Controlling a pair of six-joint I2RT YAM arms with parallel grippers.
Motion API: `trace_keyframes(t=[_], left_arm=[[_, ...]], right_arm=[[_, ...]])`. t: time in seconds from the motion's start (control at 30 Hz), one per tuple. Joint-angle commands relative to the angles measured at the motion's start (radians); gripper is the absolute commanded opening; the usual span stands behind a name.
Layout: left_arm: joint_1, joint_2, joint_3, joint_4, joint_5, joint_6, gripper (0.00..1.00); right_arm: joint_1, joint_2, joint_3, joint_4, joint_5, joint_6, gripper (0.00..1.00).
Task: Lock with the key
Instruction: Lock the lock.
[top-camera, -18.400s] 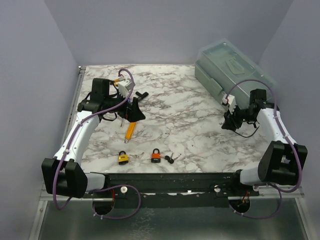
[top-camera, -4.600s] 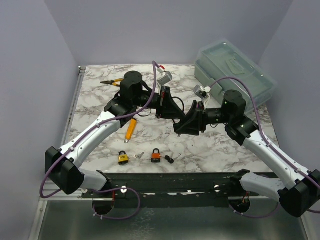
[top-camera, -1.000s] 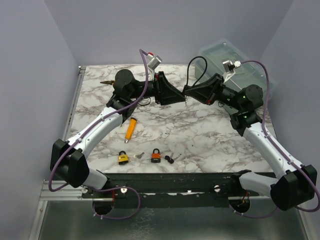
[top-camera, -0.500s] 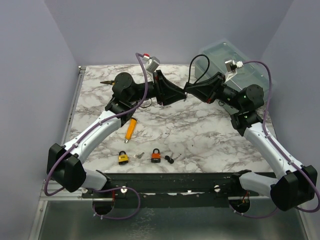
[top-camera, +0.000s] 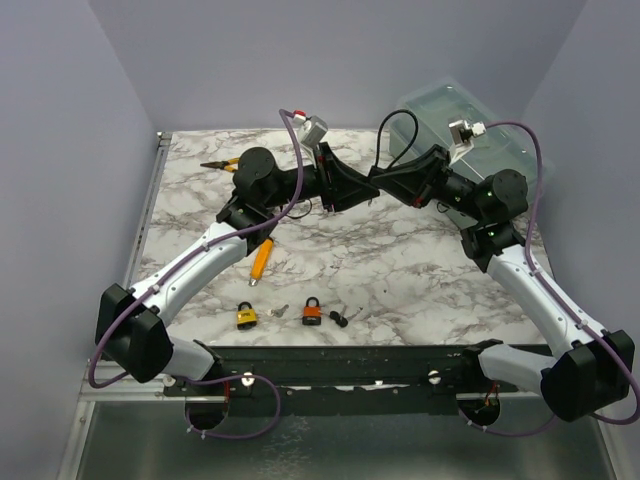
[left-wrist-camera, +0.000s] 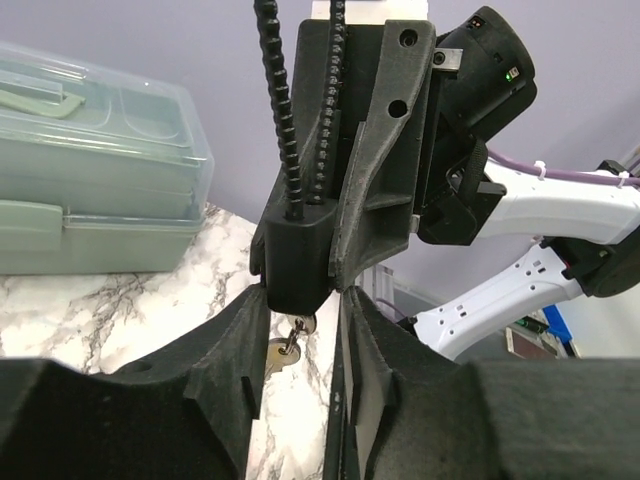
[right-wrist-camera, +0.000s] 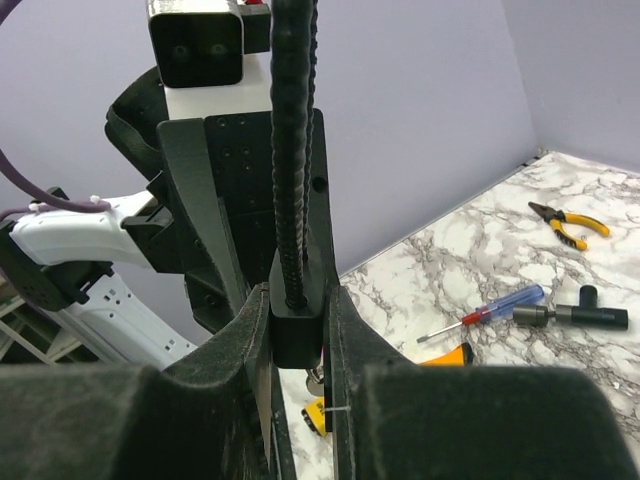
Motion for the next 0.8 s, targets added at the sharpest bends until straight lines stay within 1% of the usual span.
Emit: trace_keyframes(t=[0.0, 0.1, 0.2, 0.33, 0.5, 0.57, 0.6, 0.67, 0.77], left_arm=[[-0.006, 0.011, 0.025, 0.013, -0.030, 0.001, 0.33], [-0.006, 0.011, 0.019, 0.010, -0.012, -0.016, 0.20], [-0.006, 0.011, 0.011, 0.025, 0.054, -0.044, 0.14], [-0.006, 0.013, 0.002, 0.096, 0.155, -0.106, 0.00], [0.001, 0.025, 0.014, 0.158, 0.277, -0.205, 0.00], [0.003, 0.019, 0.016, 0.166, 0.297, -0.221, 0.00], [0.003, 0.011, 0.010, 0.166, 0.290, -0.218, 0.03], [0.009, -0.014, -0.013, 0.159, 0.238, -0.202, 0.18], [0.014, -0.049, -0.030, 0.089, 0.107, -0.136, 0.29]], right_arm=[[0.006, 0.004, 0.020, 0.049, -0.020, 0.020, 0.00], [0.006, 0.005, 0.022, 0.055, -0.019, 0.030, 0.00], [0.006, 0.006, 0.027, 0.067, -0.027, 0.044, 0.00], [0.006, 0.010, 0.026, 0.113, -0.070, 0.088, 0.00], [0.006, 0.010, 0.026, 0.151, -0.126, 0.142, 0.00], [0.006, 0.007, 0.032, 0.150, -0.130, 0.139, 0.00], [0.006, 0.004, 0.033, 0.145, -0.124, 0.132, 0.00], [0.006, -0.002, 0.037, 0.119, -0.095, 0.109, 0.00], [0.006, -0.013, 0.049, 0.032, -0.023, 0.059, 0.00]])
